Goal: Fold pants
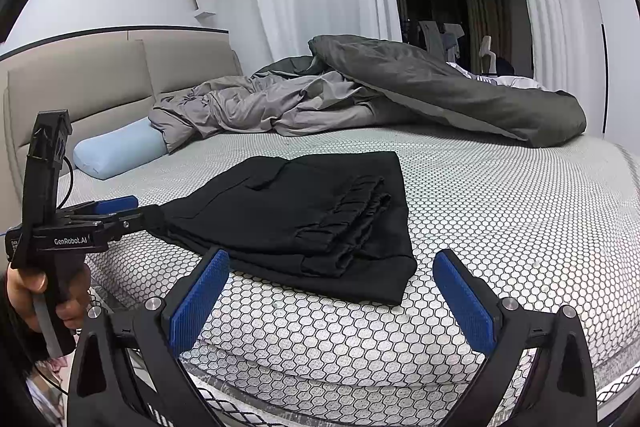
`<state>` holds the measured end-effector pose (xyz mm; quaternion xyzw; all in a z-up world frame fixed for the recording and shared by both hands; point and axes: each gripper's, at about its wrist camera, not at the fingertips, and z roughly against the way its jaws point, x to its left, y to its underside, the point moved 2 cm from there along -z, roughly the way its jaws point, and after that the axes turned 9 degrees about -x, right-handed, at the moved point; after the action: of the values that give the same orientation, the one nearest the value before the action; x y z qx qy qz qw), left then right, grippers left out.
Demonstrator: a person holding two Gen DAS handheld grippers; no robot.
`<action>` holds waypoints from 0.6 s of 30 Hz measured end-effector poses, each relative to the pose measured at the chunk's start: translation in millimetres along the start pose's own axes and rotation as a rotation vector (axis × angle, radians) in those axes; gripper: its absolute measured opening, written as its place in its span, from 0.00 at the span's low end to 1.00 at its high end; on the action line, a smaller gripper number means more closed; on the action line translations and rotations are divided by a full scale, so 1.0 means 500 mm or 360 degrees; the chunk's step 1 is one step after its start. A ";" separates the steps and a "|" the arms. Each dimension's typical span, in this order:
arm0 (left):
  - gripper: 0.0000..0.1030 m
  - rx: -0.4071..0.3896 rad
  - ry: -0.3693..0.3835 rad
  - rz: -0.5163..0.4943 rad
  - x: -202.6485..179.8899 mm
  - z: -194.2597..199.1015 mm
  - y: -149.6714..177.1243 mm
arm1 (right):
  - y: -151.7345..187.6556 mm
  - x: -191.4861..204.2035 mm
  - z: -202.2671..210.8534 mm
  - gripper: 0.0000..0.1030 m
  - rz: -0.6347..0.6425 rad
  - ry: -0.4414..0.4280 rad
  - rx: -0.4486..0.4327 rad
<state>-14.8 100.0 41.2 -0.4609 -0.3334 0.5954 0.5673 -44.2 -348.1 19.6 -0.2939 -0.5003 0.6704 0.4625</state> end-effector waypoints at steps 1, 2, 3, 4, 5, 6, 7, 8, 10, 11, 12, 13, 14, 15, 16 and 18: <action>0.99 -0.0002 -0.0002 0.0002 0.004 0.000 -0.001 | 0.000 -0.001 0.000 1.00 0.0001 0.0000 0.0001; 0.99 -0.0003 -0.0001 0.0004 0.006 -0.001 -0.001 | 0.000 -0.001 0.000 1.00 0.0001 0.0000 0.0001; 0.99 0.0000 0.0000 0.0007 0.007 -0.002 0.001 | 0.000 0.000 0.000 1.00 0.0001 0.0000 0.0000; 0.99 0.0000 0.0000 0.0008 0.012 -0.003 0.000 | 0.000 -0.001 0.000 1.00 0.0001 0.0000 -0.0001; 0.99 0.0000 -0.0002 0.0009 0.015 -0.004 0.000 | 0.000 0.000 0.000 1.00 0.0001 0.0000 -0.0001; 0.99 0.0000 -0.0003 0.0010 0.016 -0.005 0.001 | 0.000 -0.001 -0.001 1.00 0.0003 -0.0001 -0.0001; 0.99 -0.0001 -0.0005 0.0012 0.019 -0.006 0.001 | 0.000 -0.002 -0.001 1.00 0.0004 -0.0002 0.0001; 0.99 -0.0001 -0.0006 0.0013 0.019 -0.006 0.001 | 0.000 -0.003 -0.001 1.00 0.0005 -0.0005 0.0001; 0.99 0.0001 -0.0008 0.0013 0.023 -0.007 0.001 | -0.001 -0.008 0.001 1.00 0.0008 -0.0006 0.0006; 0.99 0.0002 -0.0010 0.0013 0.024 -0.008 0.001 | -0.001 -0.008 0.001 1.00 0.0007 -0.0004 0.0005; 0.99 0.0002 -0.0008 0.0015 0.026 -0.008 0.001 | -0.001 -0.011 -0.001 1.00 0.0008 -0.0008 0.0006; 0.99 0.0004 -0.0006 0.0018 0.027 -0.009 0.002 | -0.001 -0.010 -0.001 1.00 0.0009 -0.0007 0.0007; 0.99 0.0004 -0.0006 0.0018 0.027 -0.009 0.002 | -0.001 -0.010 -0.001 1.00 0.0013 -0.0008 0.0006; 0.99 0.0004 -0.0008 0.0017 0.027 -0.010 0.003 | -0.001 -0.013 -0.001 1.00 0.0017 -0.0007 0.0004; 0.99 0.0005 -0.0007 0.0014 0.028 -0.011 0.004 | -0.001 -0.015 -0.001 1.00 0.0018 -0.0006 0.0000; 0.99 0.0006 -0.0005 0.0010 0.030 -0.012 0.004 | -0.001 -0.017 -0.002 1.00 0.0018 -0.0008 0.0004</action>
<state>-8.9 113.9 34.8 -0.4600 -0.3317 0.5986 0.5657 -39.7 -355.4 19.0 -0.2945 -0.4990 0.6743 0.4579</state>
